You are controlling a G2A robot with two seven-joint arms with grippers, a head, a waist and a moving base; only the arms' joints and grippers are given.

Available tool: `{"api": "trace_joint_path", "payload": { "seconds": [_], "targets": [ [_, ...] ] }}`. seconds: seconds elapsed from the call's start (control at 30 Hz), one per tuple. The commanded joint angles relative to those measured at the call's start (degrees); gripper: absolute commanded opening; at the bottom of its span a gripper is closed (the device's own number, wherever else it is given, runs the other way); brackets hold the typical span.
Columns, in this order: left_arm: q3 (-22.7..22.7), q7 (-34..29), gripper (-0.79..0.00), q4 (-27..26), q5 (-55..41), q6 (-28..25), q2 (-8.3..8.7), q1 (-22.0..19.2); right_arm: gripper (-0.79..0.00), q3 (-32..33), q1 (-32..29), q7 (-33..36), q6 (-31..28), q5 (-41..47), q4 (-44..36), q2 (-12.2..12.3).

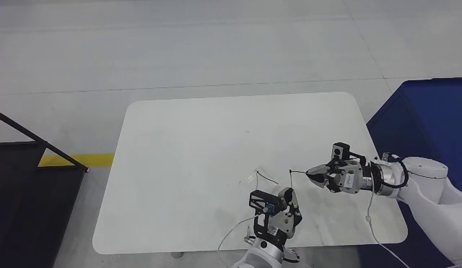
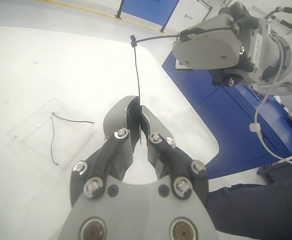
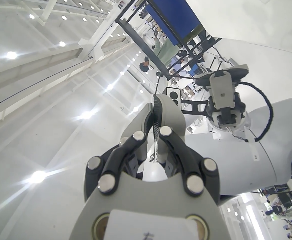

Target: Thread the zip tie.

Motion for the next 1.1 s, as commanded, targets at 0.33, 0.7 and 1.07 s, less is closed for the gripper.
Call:
{"api": "trace_joint_path", "payload": {
  "seconds": [0.33, 0.7, 1.07],
  "targets": [
    [-0.54, 0.26, 0.000, 0.77, -0.09, 1.46, -0.26, 0.54, -0.785, 4.02, -1.22, 3.49, -3.50, -0.05, -0.27, -0.10],
    [-9.42, 12.78, 0.000, -6.10, -1.77, 4.92, 0.26, 6.46, -0.785, 15.01, -7.84, 3.53, -12.65, -2.05, -3.52, 0.37],
    [-9.42, 12.78, 0.000, -6.10, -1.77, 4.92, 0.26, 6.46, -0.785, 15.01, -7.84, 3.53, -12.65, -2.05, -3.52, 0.37]
  ]
}}
